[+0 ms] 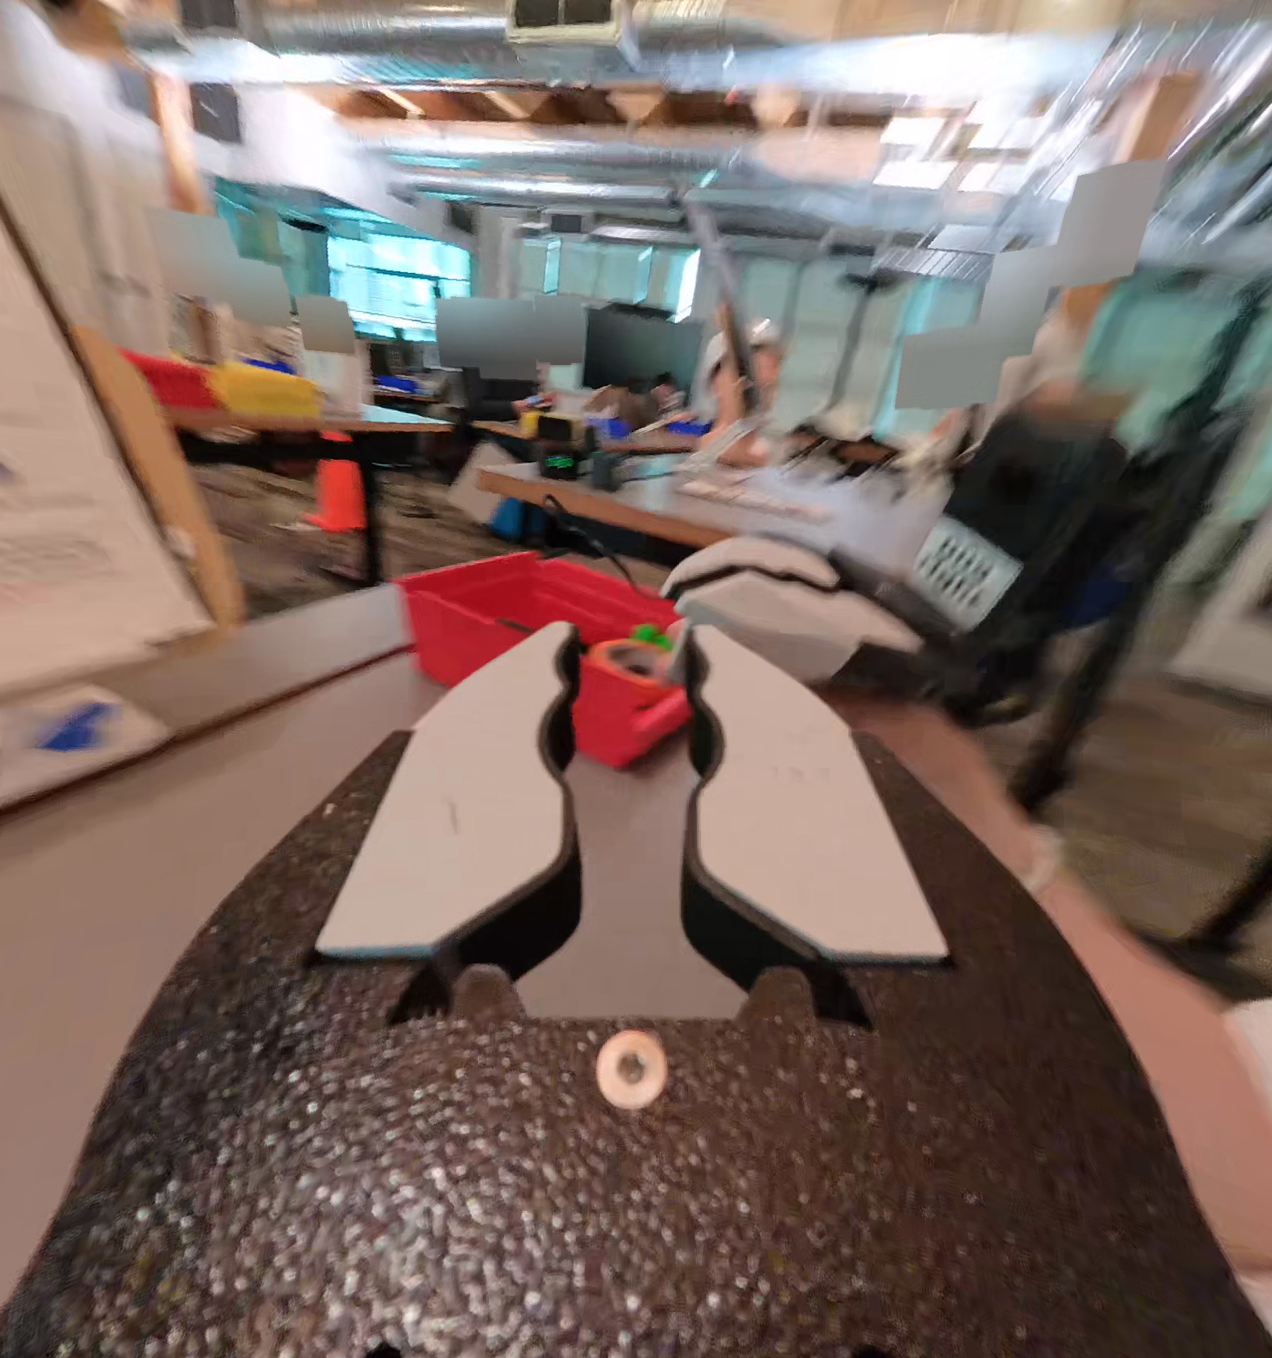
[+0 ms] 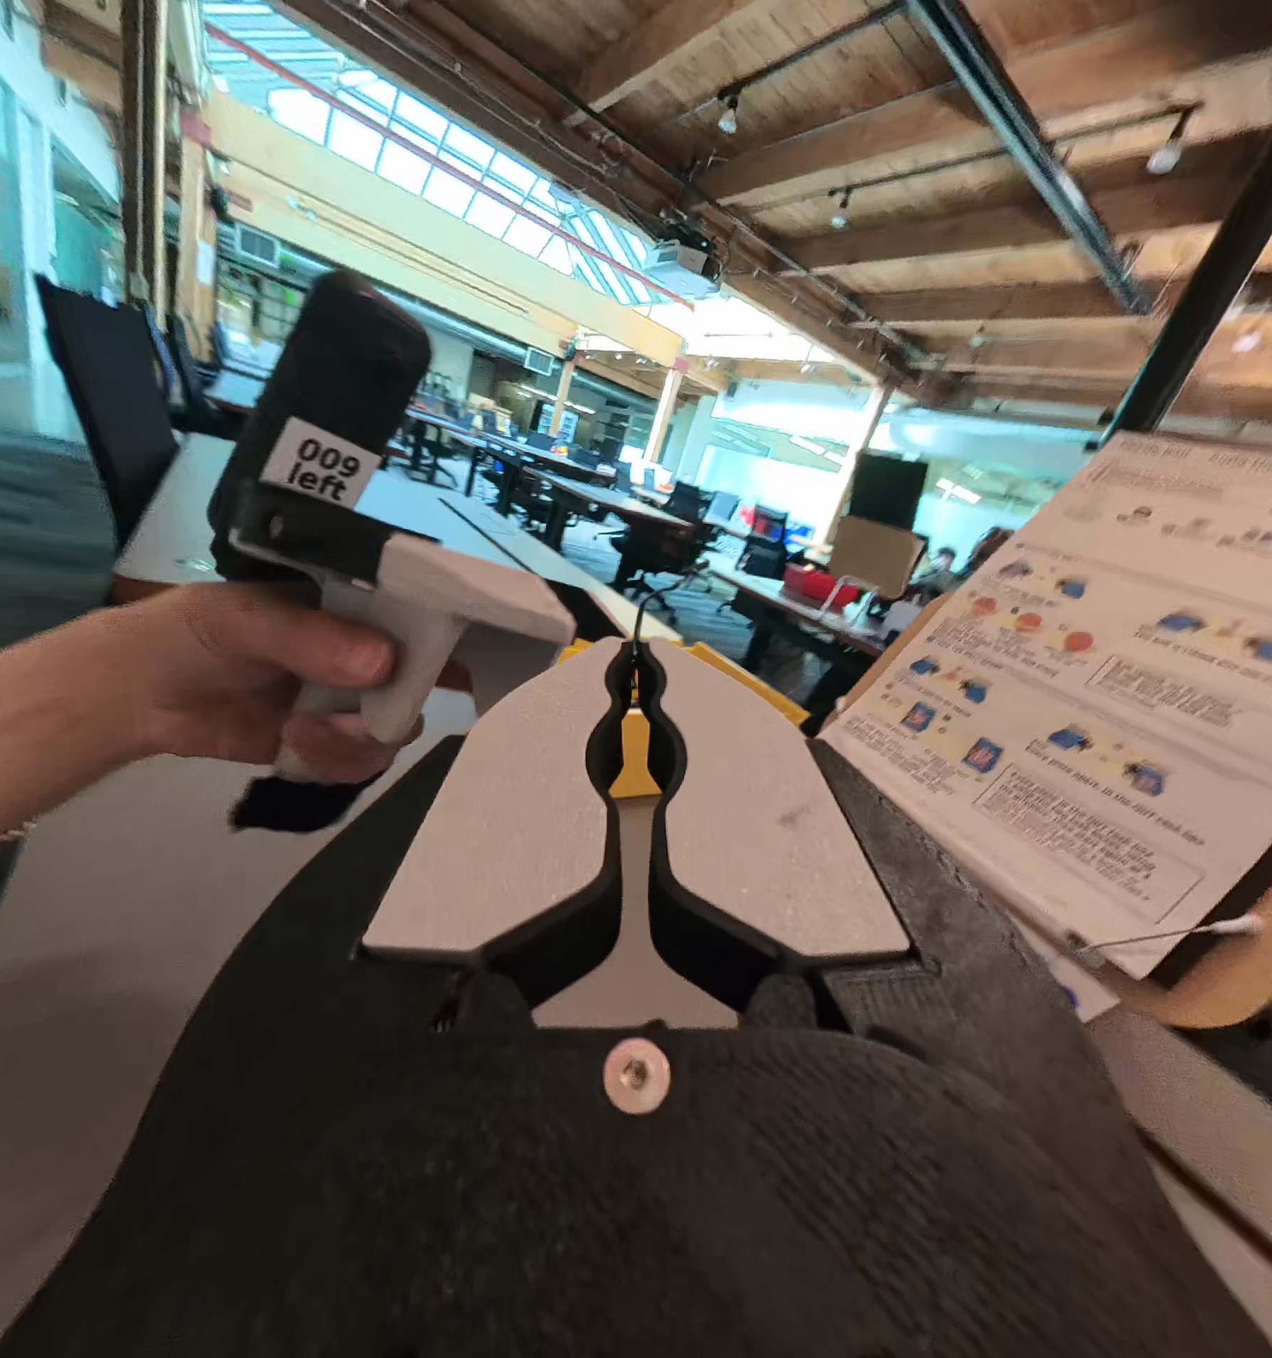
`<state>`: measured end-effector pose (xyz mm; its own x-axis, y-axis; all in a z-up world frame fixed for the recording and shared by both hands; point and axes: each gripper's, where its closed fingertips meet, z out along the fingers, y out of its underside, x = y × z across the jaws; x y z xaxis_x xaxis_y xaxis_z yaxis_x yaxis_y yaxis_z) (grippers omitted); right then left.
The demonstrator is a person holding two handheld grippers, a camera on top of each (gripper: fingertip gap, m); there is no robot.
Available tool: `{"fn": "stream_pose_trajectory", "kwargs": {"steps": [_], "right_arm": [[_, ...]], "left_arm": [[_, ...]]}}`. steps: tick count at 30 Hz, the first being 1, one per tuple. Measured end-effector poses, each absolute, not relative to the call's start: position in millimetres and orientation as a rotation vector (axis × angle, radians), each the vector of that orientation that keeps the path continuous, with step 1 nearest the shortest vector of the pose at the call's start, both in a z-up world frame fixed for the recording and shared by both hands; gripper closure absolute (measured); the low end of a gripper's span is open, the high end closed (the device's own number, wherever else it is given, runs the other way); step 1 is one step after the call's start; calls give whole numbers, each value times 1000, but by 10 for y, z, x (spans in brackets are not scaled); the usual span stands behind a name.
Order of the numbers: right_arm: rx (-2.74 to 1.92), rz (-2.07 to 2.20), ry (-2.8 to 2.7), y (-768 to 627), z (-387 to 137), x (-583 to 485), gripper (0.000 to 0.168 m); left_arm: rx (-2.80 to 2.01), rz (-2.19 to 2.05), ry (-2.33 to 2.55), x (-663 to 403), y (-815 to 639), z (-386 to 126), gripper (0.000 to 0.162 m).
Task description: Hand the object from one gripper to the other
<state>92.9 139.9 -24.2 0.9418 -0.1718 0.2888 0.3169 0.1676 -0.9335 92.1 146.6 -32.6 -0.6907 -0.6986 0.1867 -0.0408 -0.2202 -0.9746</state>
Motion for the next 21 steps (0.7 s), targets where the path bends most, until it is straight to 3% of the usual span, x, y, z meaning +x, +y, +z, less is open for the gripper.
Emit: {"fn": "stream_pose_trajectory", "kwargs": {"steps": [2,9,21], "right_arm": [[-1377,-264,-41,1313,-196,1053,168],[-1415,54,183,1018,-428,1016,168],[-1416,220,179,925,-576,915,168]], "left_arm": [[-769,-1651,1592,989,1504,-340,125],[-218,-835,1421,938,1150,-455,125],[102,-258,1235,1033,990,-569,143]]}}
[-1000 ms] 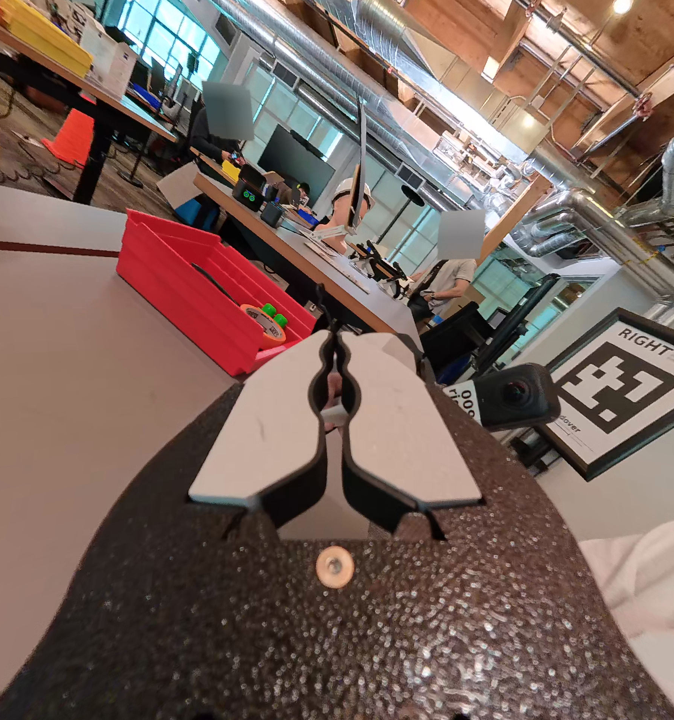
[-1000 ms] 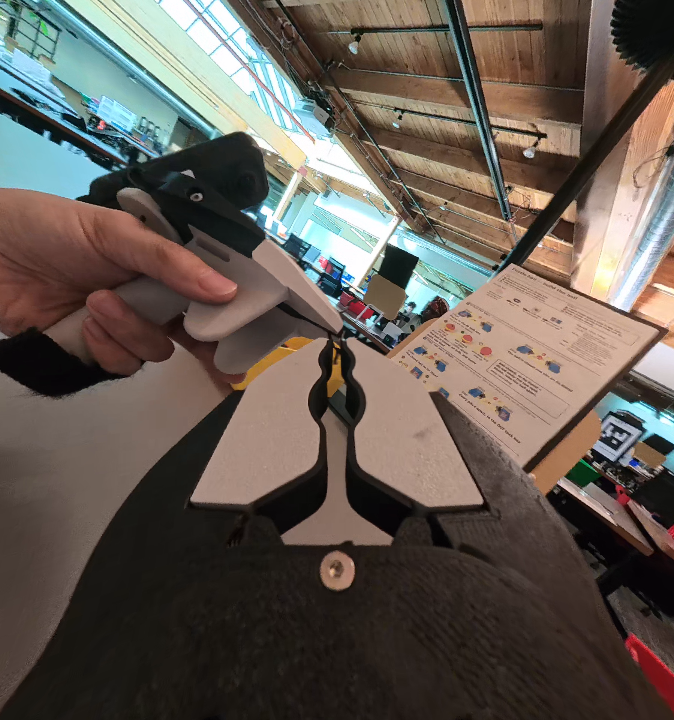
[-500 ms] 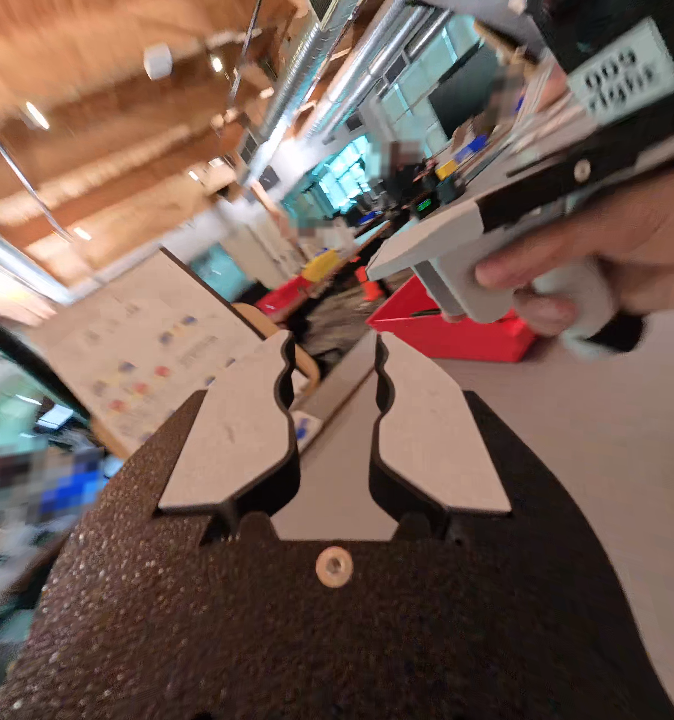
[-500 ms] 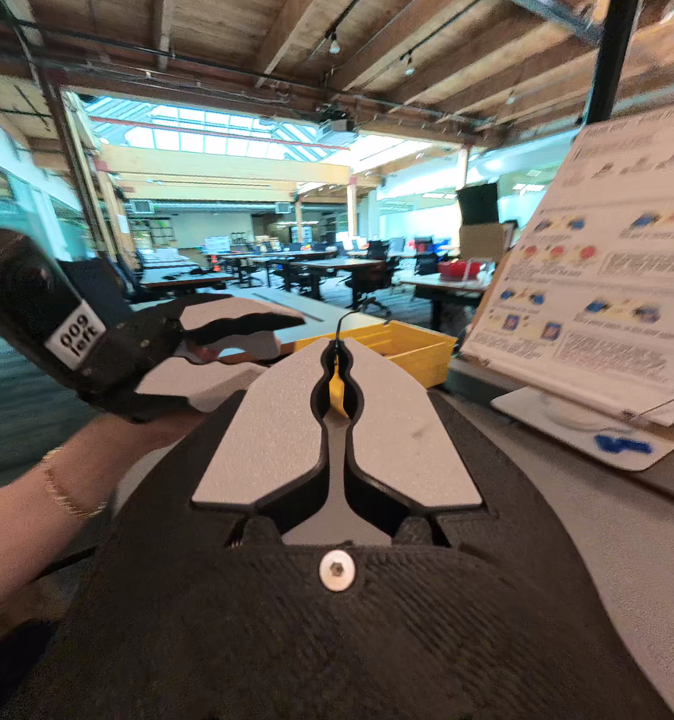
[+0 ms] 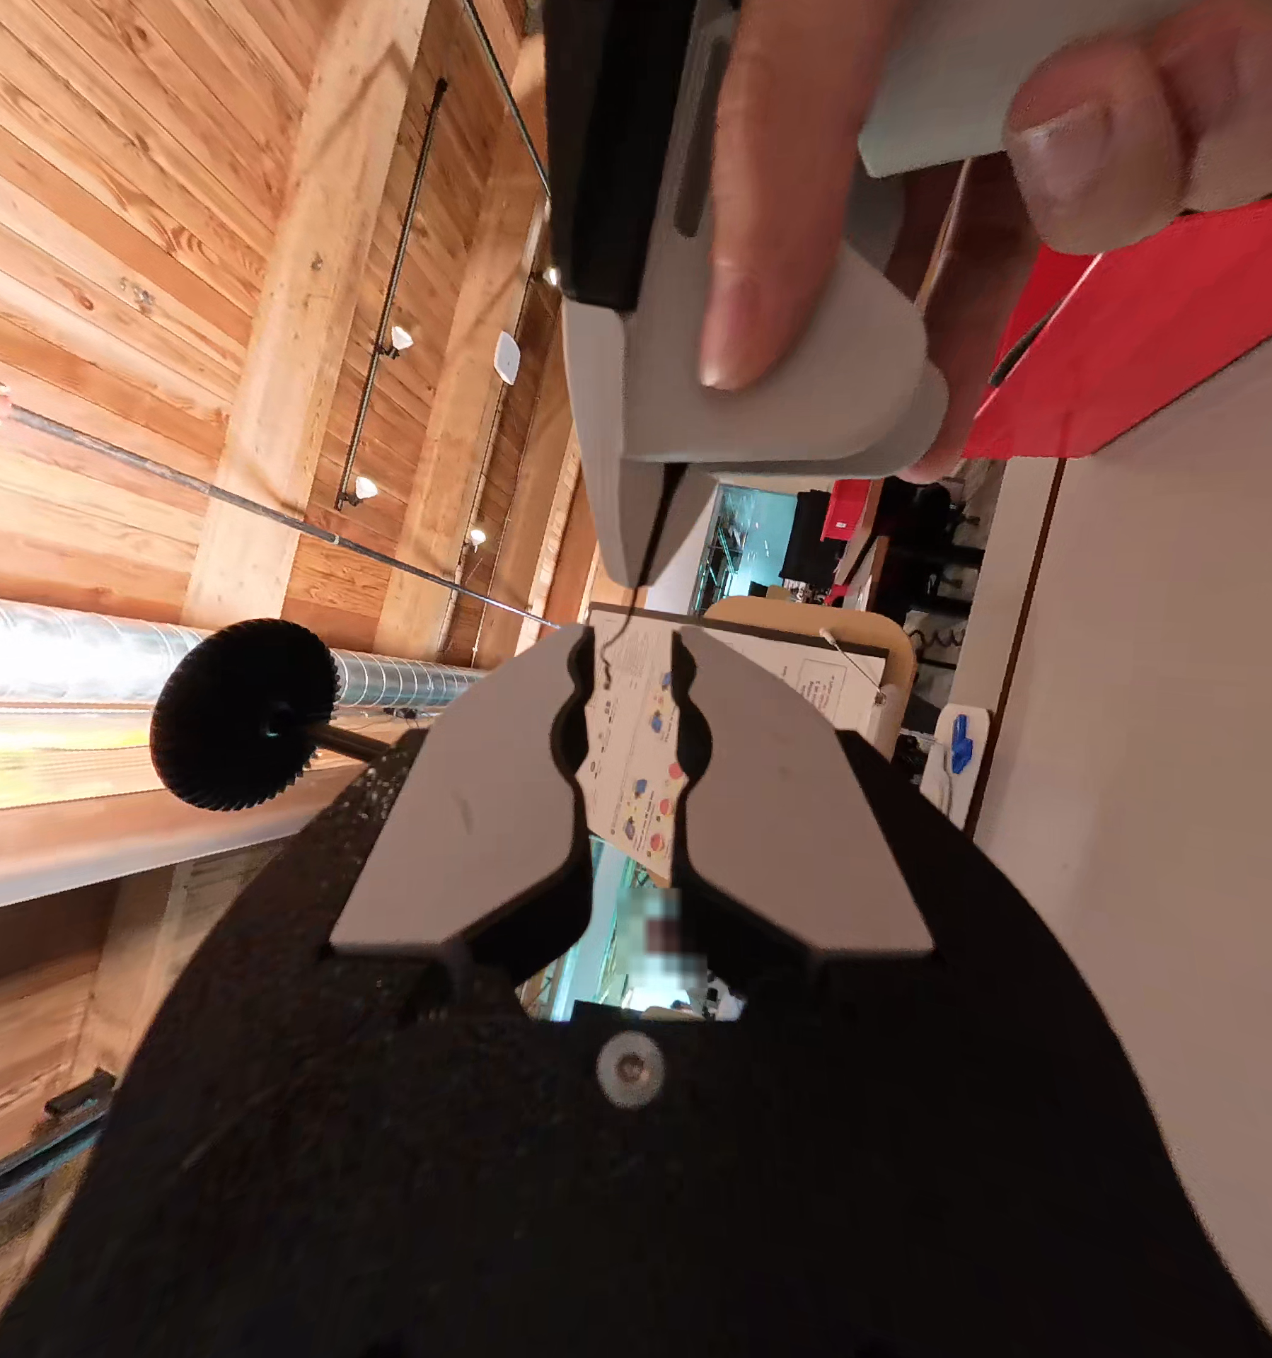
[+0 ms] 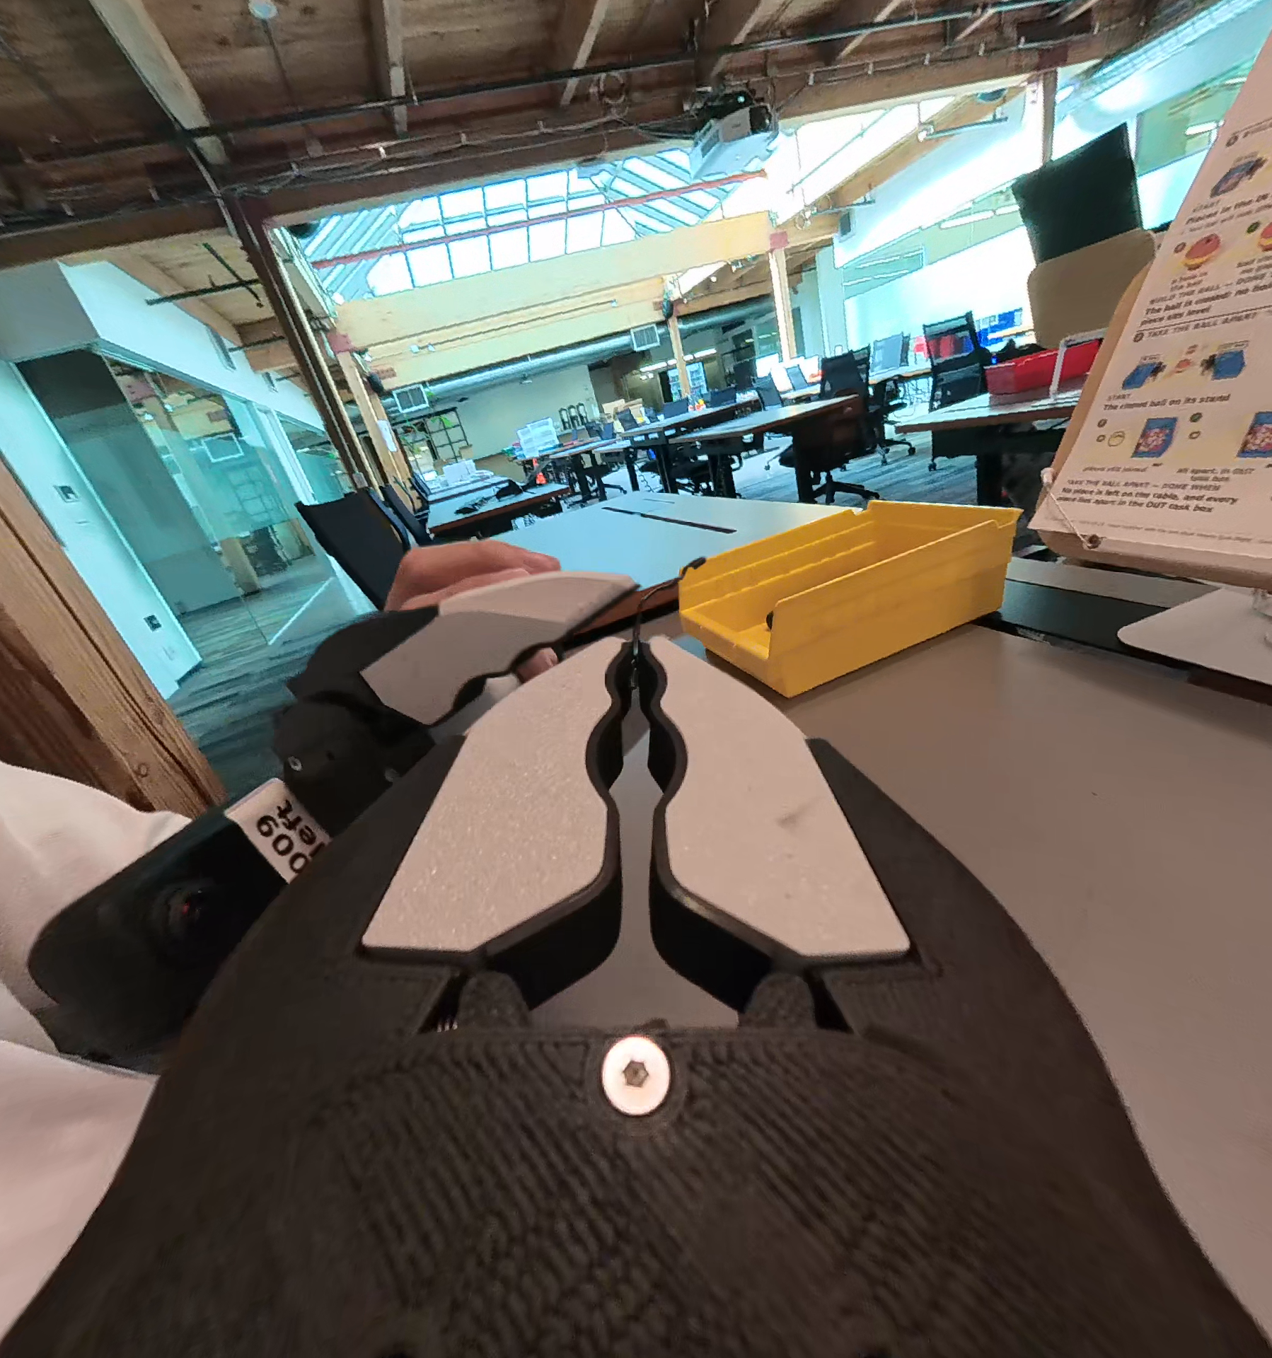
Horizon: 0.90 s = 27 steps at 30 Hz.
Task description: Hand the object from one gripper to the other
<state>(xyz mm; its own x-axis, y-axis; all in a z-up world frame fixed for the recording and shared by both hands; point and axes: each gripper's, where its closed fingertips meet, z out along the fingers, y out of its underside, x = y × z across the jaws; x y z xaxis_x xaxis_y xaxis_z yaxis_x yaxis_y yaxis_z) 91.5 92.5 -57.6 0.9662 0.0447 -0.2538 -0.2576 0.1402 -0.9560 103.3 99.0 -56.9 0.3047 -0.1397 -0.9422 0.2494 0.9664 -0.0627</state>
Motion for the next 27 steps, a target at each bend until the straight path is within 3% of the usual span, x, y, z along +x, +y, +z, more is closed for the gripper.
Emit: {"fn": "stream_pose_trajectory", "kwargs": {"steps": [3,8,12,19,27], "right_arm": [[-1417,229,179,978,-580,921,168],[-1406,207,180,1046,-590,932,167],[-1310,35,154,985,-480,1036,134],[-1291,-21,101,1160,-513,994,139],[-1226,-4,15,1312,-417,797,149]], "left_arm": [[47,-293,1227,1032,1043,-565,158],[-46,-396,1254,1055,1118,-600,162],[-278,-658,1302,1098,1341,-506,162],[-771,-1807,1403,960,1374,-294,162],[-865,-2118,1433,839,1342,-300,162]]}}
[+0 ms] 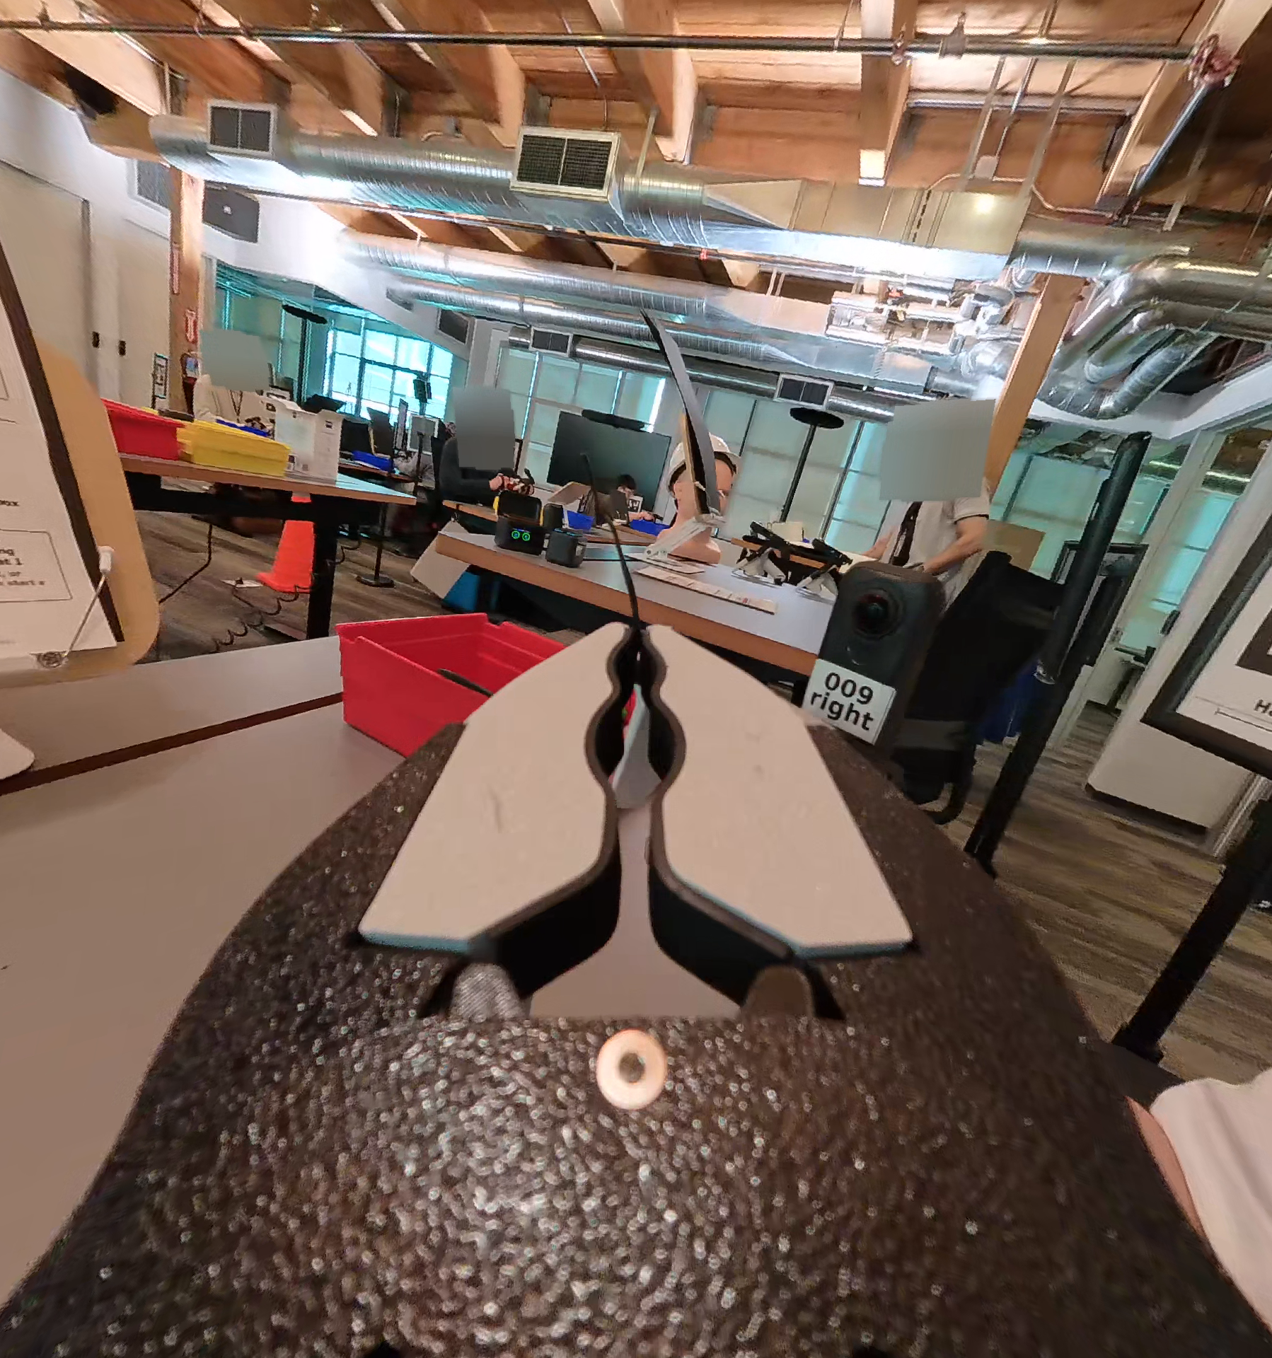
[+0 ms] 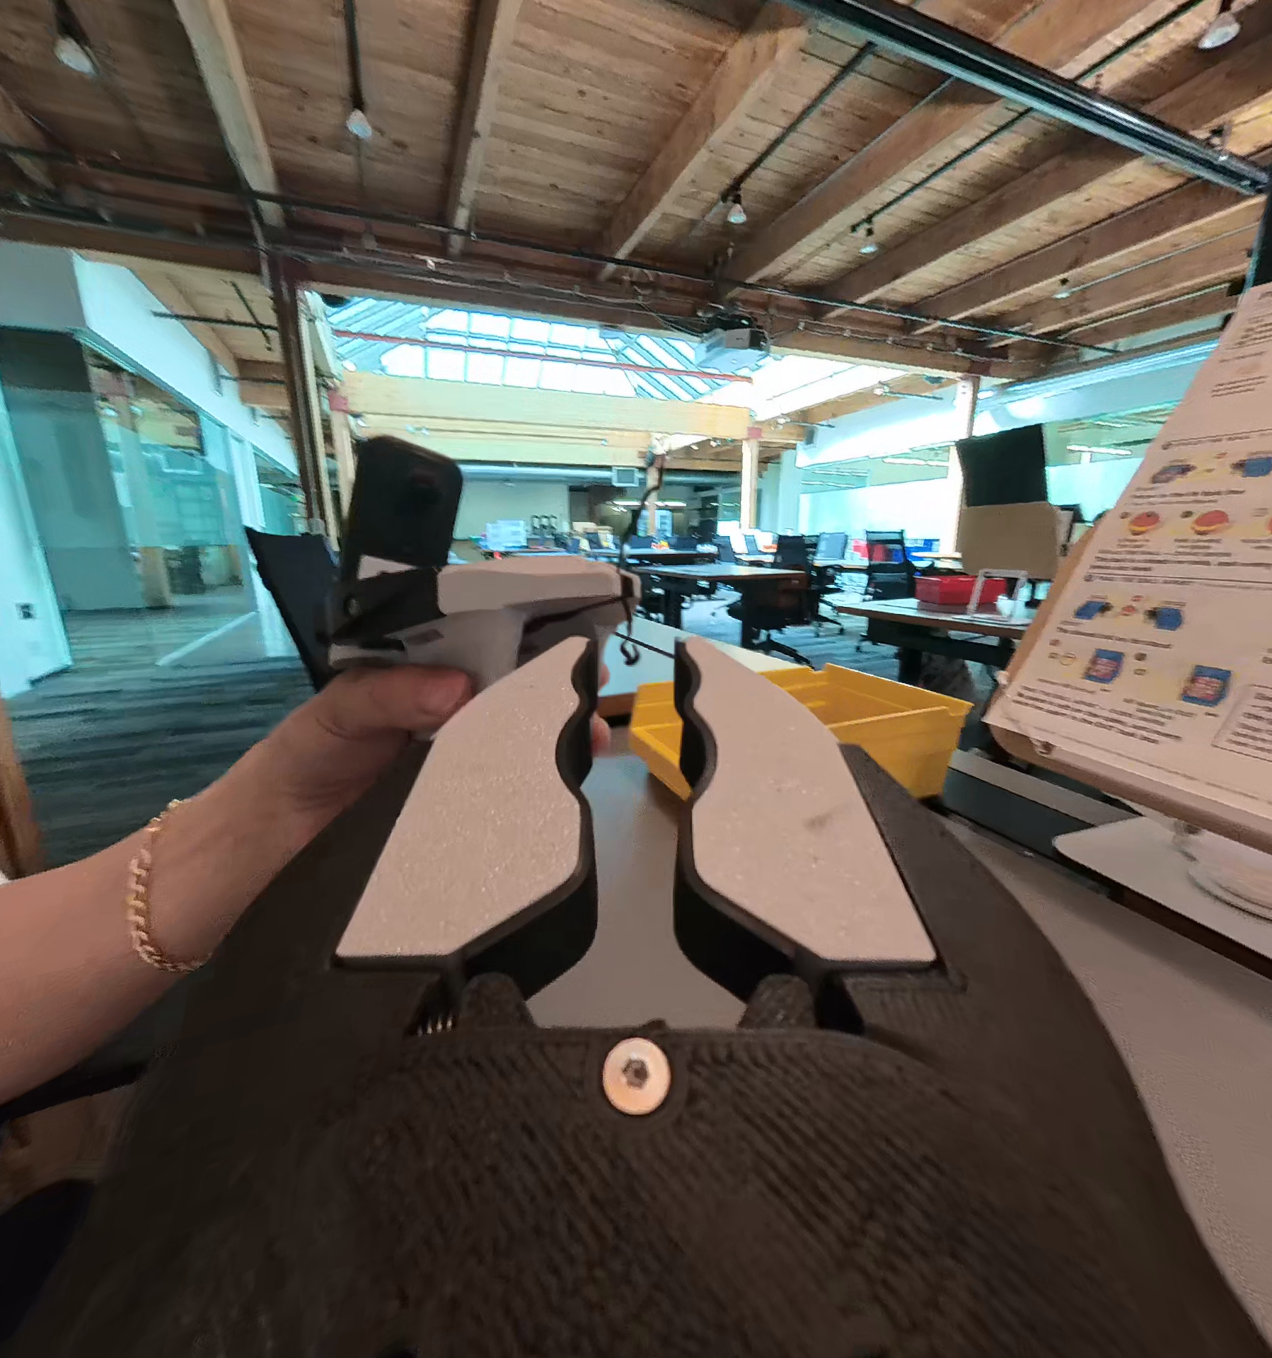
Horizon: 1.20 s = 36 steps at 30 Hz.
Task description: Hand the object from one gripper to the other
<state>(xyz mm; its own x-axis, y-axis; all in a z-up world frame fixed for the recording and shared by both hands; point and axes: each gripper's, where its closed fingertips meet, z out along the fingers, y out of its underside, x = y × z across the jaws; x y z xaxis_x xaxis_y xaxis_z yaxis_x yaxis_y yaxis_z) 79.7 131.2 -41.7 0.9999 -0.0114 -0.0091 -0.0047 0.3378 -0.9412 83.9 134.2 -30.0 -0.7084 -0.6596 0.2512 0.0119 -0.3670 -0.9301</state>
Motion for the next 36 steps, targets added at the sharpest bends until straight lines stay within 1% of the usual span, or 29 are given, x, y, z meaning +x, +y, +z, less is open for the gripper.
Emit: {"fn": "stream_pose_trajectory", "kwargs": {"steps": [2,3,8,10,13,14,21,22,25,26,27,29,33,36], "right_arm": [[-1180,42,12,1296,-359,762,160],[-1156,55,7,1280,-328,744,164],[-1187,46,2,1321,-356,729,163],[-1201,26,14,1346,-380,747,154],[-1192,34,17,1356,-374,742,160],[-1176,34,20,1348,-355,745,164],[-1254,-31,-10,1341,-411,757,167],[-1290,-48,-13,1336,-441,770,167],[-1437,-89,-56,1298,-598,775,168],[-1495,-106,-94,1272,-667,755,167],[-1544,-132,-129,1238,-726,744,167],[-1621,-190,-170,1165,-811,747,167],[-1712,-209,-280,1094,-934,628,167],[-1732,-216,-406,1119,-1005,478,167]], "left_arm": [[-871,-2147,1418,829,1352,-293,162],[-872,-2166,1409,821,1361,-282,162],[-860,-2208,1382,798,1394,-250,162],[-851,-2213,1374,793,1395,-240,162],[-838,-2206,1388,787,1371,-251,162],[-839,-2210,1390,788,1363,-256,162],[-850,-2219,1426,810,1362,-328,161],[-839,-2192,1457,813,1371,-353,160],[-759,-1976,1555,811,1480,-409,133],[-723,-1865,1610,806,1529,-450,128],[-680,-1764,1688,786,1559,-512,128],[-608,-1644,1893,697,1561,-677,121],[-496,-1506,2196,549,1551,-889,120],[-452,-1438,2383,446,1495,-1004,129]]}}
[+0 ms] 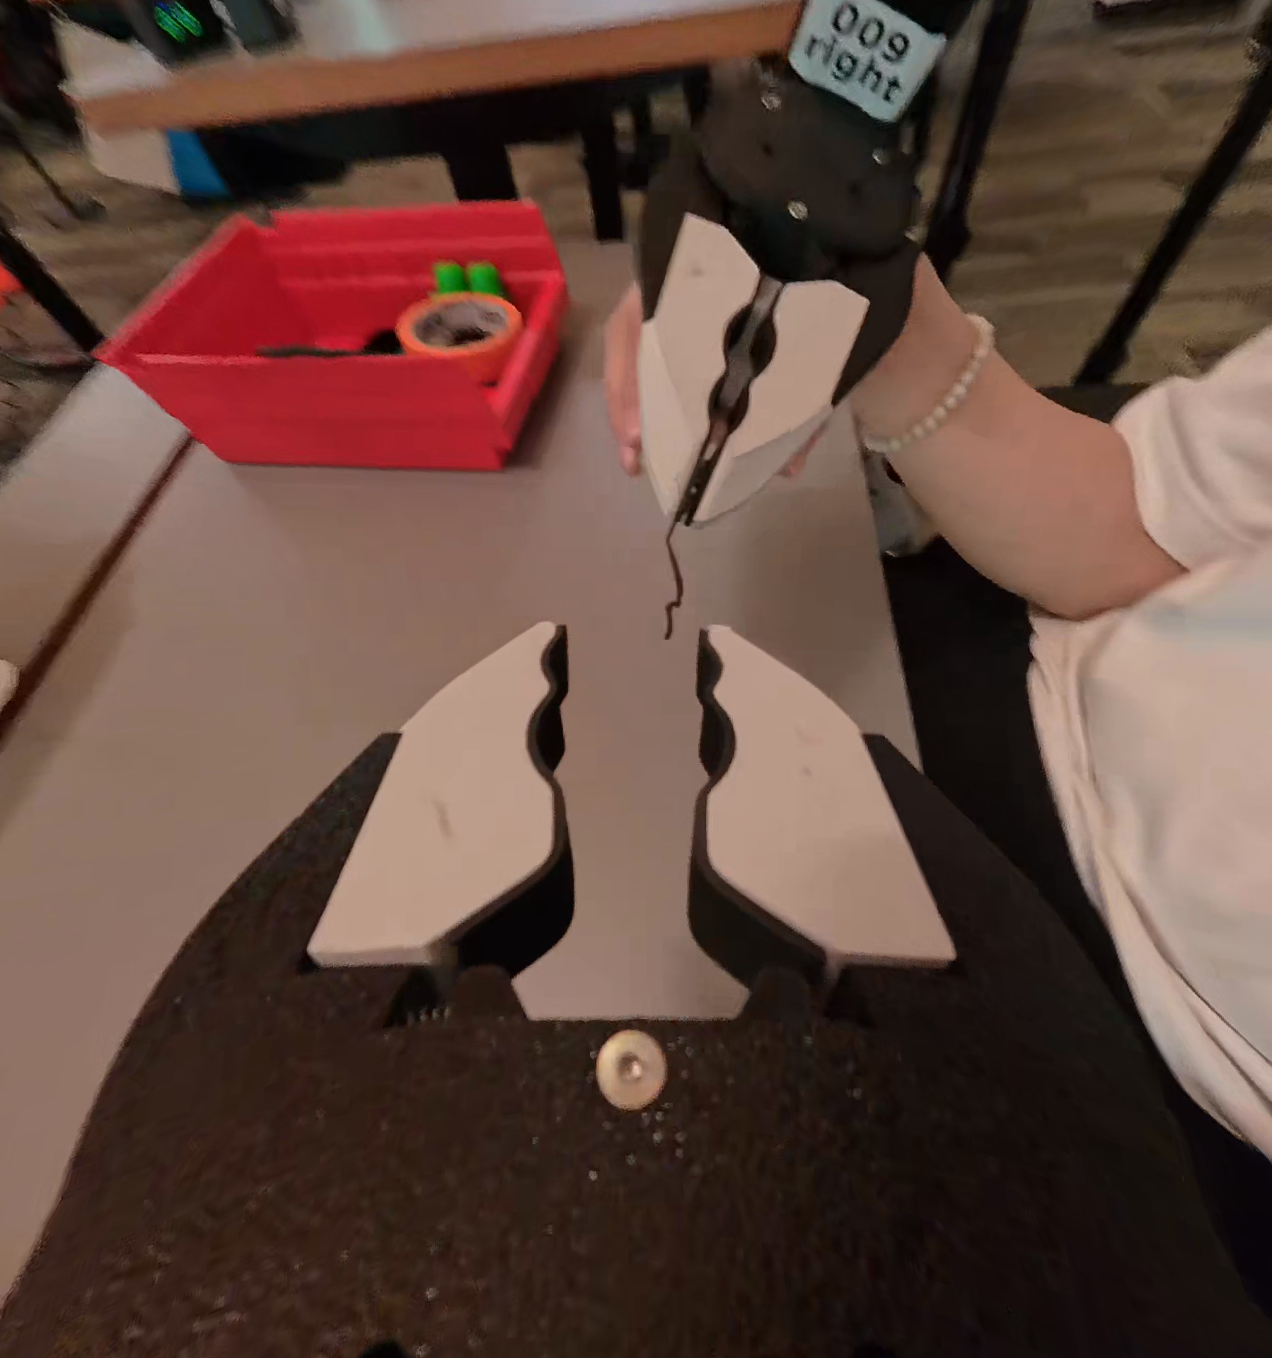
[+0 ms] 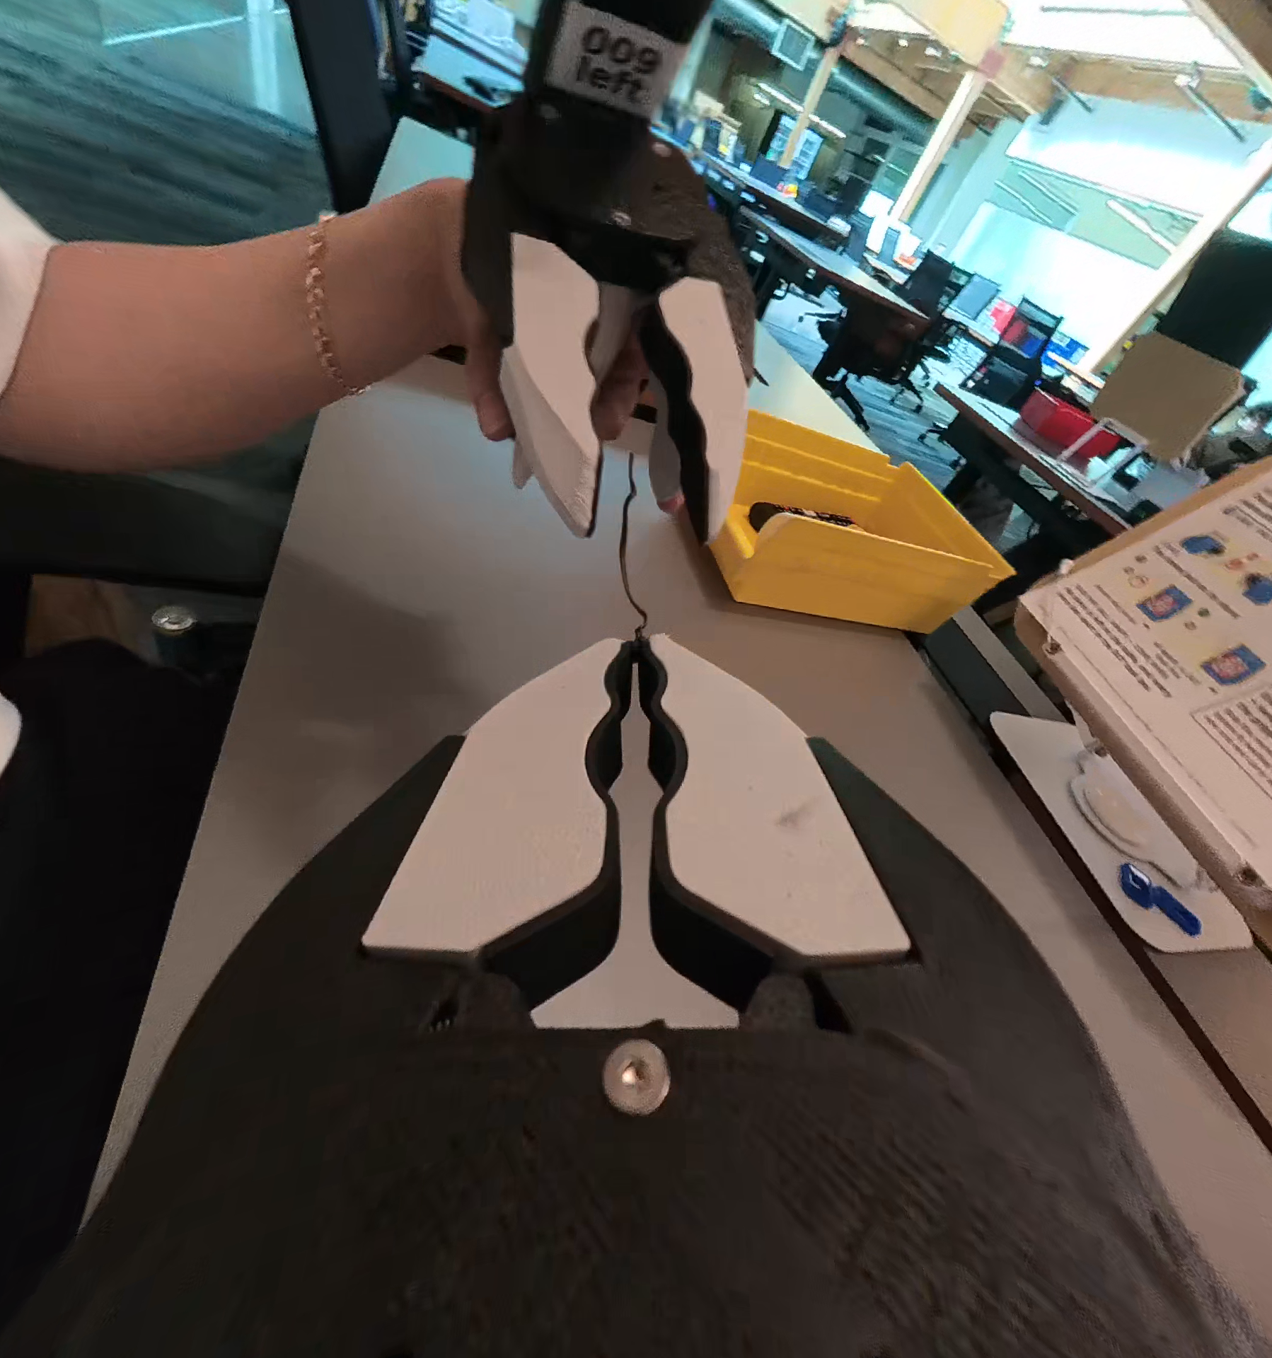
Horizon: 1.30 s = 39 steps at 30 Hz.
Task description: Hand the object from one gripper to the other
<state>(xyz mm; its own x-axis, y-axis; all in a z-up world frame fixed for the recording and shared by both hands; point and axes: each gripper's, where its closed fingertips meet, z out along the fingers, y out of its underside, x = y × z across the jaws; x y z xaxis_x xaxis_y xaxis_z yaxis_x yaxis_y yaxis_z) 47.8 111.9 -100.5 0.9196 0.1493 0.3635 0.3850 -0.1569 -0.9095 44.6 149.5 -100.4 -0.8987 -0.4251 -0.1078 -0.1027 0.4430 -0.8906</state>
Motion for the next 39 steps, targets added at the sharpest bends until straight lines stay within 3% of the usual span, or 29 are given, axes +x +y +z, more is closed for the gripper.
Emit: {"fn": "stream_pose_trajectory", "kwargs": {"steps": [9,19,21,24,32,39], "right_arm": [[-1773,-245,-449,1186,-1068,439,167],[-1770,-237,-448,1199,-1064,428,167],[-1763,-238,-436,1198,-1044,439,167],[-1760,-237,-439,1200,-1041,435,167],[-1755,-238,-431,1216,-1039,456,167],[-1596,-141,-263,1228,-860,591,130]], "left_arm": [[-484,-1473,2534,301,1410,-1110,157],[-545,-1501,2514,327,1409,-1055,160],[-556,-1515,2500,337,1407,-1045,146],[-571,-1531,2480,360,1410,-1032,160],[-592,-1528,2461,402,1432,-1048,161],[-661,-1755,2211,580,1449,-832,162]]}}
